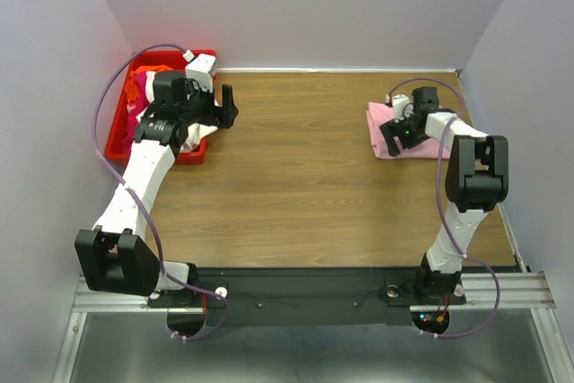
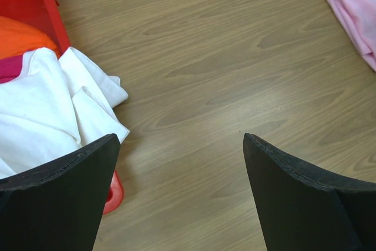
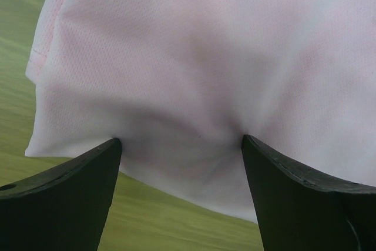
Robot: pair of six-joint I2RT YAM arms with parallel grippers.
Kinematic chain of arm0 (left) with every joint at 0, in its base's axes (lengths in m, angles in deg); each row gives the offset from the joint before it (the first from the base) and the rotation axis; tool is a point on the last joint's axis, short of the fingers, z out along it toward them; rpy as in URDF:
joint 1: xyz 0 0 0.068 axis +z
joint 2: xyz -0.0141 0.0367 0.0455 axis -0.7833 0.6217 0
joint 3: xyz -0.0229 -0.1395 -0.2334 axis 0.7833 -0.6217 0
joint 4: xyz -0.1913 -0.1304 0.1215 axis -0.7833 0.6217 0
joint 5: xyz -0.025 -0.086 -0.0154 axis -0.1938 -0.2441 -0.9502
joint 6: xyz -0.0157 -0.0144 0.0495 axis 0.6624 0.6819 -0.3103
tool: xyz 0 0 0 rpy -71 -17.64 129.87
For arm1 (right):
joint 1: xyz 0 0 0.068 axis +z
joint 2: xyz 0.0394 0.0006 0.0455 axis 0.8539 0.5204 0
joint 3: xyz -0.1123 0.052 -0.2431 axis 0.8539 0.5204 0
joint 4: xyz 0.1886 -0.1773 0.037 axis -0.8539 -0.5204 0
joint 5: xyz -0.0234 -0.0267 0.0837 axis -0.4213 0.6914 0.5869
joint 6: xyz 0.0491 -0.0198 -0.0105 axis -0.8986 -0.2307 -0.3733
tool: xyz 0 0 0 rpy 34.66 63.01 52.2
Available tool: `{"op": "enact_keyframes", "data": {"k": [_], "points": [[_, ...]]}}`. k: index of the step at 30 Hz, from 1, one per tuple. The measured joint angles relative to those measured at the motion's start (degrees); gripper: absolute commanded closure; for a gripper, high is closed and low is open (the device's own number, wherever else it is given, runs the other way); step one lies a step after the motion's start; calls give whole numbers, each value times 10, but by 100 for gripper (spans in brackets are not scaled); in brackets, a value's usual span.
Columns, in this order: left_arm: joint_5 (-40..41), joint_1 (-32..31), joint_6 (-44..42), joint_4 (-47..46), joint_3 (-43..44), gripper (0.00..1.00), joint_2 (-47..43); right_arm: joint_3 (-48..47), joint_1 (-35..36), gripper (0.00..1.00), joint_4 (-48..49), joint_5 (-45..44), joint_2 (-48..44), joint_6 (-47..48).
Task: Fold and stack the t-shirts
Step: Neatly place the folded tshirt to the corner
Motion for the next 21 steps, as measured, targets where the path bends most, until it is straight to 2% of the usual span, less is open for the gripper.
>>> {"op": "enact_keyframes", "data": {"k": [6,17,21], "points": [[-3,0,-2,-1,0,1,7,-75,-76,11,-6,22,54,63],[-3,0,-12,-3,4,1,31,-142,-100,11,-6,34,98,145],[-4,0,-12,-3,11,1,37,-147,-105,6,-5,34,100,165]]}}
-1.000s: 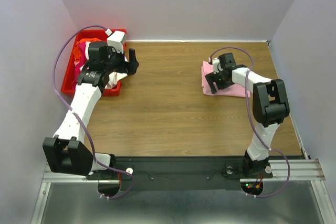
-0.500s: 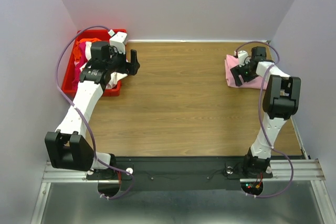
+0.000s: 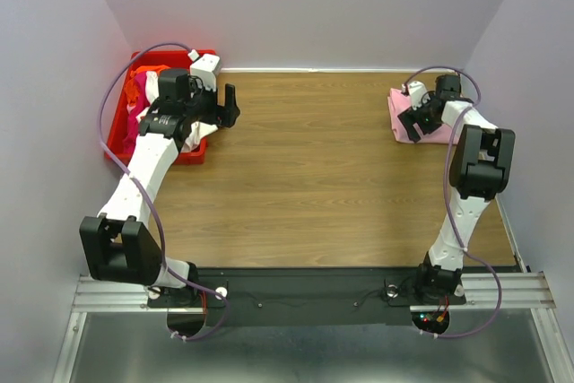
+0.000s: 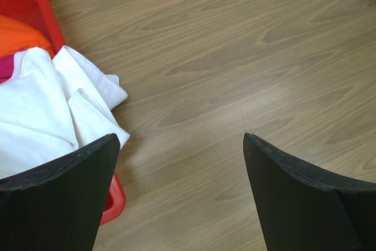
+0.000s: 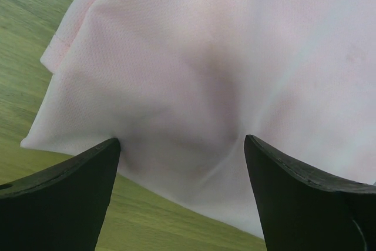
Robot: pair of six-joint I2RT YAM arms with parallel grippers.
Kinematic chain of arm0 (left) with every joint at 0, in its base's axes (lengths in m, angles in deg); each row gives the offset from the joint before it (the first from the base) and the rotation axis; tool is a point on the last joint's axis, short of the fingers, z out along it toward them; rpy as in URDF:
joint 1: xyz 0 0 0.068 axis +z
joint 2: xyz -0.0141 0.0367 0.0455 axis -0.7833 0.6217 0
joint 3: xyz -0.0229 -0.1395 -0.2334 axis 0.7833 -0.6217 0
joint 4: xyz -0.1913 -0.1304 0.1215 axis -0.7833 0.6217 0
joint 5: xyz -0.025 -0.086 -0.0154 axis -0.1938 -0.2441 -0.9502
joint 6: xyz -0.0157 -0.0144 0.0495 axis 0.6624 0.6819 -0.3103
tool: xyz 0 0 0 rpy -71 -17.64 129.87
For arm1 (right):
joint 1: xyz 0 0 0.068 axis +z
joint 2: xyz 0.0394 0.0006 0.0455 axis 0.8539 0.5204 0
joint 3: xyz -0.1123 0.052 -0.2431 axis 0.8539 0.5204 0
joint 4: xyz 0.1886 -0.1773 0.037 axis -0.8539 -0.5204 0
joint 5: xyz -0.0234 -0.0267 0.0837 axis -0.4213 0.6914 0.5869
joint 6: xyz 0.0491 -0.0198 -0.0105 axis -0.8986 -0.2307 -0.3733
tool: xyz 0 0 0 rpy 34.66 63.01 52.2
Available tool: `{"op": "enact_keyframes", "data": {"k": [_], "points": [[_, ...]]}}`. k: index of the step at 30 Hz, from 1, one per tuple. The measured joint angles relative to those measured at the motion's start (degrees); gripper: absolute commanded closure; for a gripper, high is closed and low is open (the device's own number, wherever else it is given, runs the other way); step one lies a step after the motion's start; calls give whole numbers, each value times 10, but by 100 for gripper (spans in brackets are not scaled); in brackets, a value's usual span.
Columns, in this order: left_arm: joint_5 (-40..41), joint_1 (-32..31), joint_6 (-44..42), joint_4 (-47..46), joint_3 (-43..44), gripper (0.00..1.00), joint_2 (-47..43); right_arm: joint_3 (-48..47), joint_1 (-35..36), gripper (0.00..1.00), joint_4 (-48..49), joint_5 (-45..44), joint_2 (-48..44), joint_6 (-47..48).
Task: Fold and stack the t-shirts
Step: Neatly place the folded tshirt to the corner
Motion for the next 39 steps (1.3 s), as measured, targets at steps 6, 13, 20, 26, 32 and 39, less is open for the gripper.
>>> {"op": "enact_keyframes", "data": {"k": [6,13,20,26,32,39], "points": [[-5,0,0,0,0,1,0,3,-3,4,-35,0,-20,-33],[-15,0,5,-3,0,2,0,-10,-10,4,-65,20,-75,-146],[-15,0,6,-5,-2,1,-3,-50,-11,5,-68,2,-47,-214],[-18,0,11,-10,-13,2,-10,-88,-17,6,-68,-17,30,-257],[-19,0,11,-13,-30,2,-11,-149,-28,7,-66,-22,87,-280],[-18,0,10,-14,-30,1,-14,-247,-36,7,-63,-14,152,-283]]}}
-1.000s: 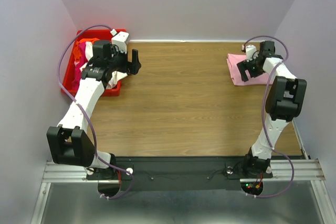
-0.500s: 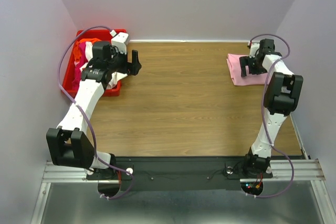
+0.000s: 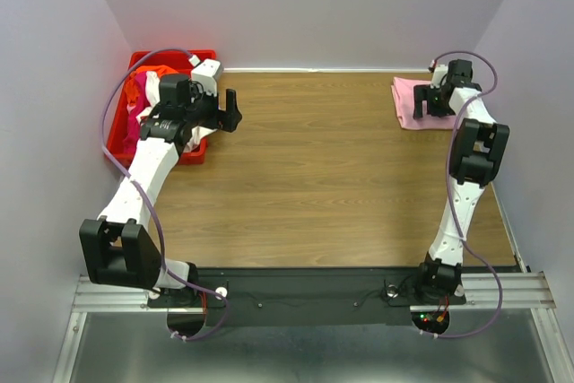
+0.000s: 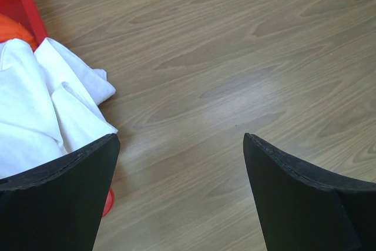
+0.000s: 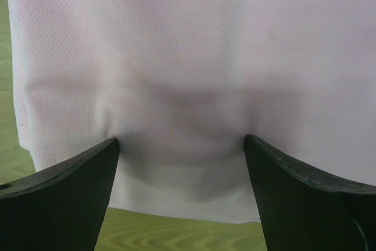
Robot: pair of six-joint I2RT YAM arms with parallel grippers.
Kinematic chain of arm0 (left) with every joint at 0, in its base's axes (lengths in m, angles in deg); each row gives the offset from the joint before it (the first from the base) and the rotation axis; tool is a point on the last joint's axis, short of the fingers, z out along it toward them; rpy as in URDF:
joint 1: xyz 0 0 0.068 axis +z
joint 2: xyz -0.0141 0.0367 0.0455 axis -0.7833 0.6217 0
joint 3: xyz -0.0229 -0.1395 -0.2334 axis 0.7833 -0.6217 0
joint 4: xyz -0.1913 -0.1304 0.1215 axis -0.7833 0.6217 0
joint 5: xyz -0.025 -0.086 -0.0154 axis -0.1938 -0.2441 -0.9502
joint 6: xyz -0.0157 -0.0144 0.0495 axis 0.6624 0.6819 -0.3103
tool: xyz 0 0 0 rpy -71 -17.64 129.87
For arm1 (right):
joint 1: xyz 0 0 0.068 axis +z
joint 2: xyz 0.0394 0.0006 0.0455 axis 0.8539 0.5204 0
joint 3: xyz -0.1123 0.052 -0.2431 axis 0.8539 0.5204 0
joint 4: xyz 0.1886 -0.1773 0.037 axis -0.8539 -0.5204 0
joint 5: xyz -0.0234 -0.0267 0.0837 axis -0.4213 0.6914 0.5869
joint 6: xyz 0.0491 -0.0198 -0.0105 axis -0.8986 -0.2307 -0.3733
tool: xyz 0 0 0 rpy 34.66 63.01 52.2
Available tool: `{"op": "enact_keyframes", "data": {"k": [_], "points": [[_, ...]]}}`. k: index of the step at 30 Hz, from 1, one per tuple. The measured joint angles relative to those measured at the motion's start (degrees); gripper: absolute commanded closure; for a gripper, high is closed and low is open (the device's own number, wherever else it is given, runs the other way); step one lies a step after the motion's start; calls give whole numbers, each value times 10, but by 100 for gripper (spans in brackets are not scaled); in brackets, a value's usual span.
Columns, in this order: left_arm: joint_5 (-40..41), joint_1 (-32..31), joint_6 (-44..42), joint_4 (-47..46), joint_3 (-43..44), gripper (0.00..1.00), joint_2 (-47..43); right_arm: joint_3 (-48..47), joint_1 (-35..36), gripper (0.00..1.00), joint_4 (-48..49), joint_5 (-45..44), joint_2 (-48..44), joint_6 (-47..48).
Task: Fold and stack the t-shirts
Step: Neatly place the folded tshirt to the corner
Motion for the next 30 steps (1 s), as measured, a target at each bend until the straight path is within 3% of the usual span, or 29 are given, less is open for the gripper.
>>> {"op": "enact_keyframes", "data": {"k": [9,30], "points": [[2,0,-2,0,-8,1,1,-68,-4,7,10,23,45,11],[0,0,2,0,-7,1,27,-104,-4,0,-8,45,45,-9]]}}
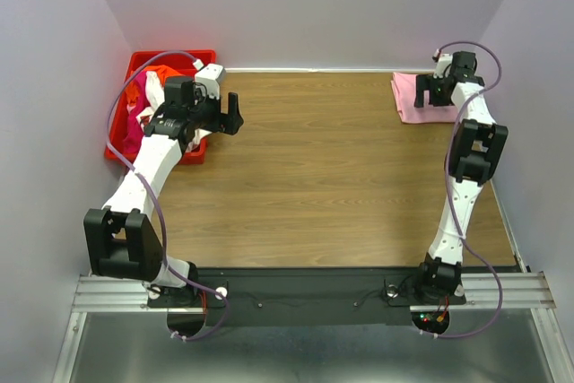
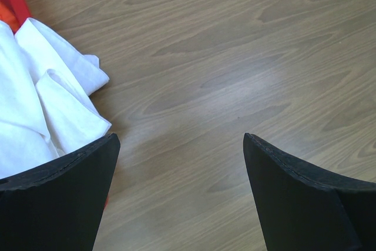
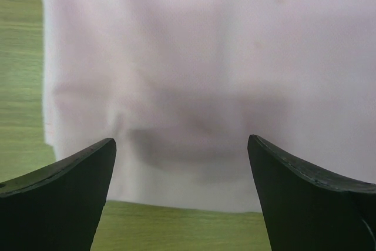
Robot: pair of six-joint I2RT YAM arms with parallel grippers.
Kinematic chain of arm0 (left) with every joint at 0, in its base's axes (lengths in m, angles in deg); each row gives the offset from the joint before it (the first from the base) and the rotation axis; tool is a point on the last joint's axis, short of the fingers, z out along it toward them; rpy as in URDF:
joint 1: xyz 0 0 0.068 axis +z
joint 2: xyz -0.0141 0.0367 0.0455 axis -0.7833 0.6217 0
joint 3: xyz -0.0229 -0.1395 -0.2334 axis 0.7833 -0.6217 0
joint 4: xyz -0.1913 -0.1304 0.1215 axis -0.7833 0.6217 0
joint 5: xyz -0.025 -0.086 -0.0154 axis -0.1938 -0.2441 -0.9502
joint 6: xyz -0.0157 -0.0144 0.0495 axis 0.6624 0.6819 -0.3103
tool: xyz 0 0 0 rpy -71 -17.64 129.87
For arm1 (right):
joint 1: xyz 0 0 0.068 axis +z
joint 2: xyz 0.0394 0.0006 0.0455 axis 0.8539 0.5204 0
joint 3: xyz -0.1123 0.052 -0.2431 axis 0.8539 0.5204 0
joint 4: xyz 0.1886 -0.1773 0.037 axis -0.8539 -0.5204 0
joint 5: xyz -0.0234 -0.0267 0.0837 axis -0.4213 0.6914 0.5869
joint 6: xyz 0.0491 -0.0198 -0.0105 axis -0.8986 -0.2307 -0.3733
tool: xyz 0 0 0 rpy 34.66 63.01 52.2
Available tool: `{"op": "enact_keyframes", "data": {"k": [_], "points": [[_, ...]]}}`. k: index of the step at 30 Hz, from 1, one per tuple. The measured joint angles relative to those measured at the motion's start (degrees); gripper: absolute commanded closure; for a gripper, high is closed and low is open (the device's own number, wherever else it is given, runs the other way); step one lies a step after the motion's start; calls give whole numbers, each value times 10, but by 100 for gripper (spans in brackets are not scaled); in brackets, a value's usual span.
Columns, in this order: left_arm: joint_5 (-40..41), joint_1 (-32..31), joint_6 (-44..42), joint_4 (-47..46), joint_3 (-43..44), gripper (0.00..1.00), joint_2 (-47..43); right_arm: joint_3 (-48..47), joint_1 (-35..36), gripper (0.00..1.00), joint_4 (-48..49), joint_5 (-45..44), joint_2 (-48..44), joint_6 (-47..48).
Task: Fold and stack the t-shirts
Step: Neatly place the folded tshirt to the corner
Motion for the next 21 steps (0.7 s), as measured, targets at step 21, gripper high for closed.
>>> {"op": "enact_keyframes", "data": {"k": [21], "points": [[25,0,-74,82,63,1,-5,272,1,0,-90,118,-499,-31]]}}
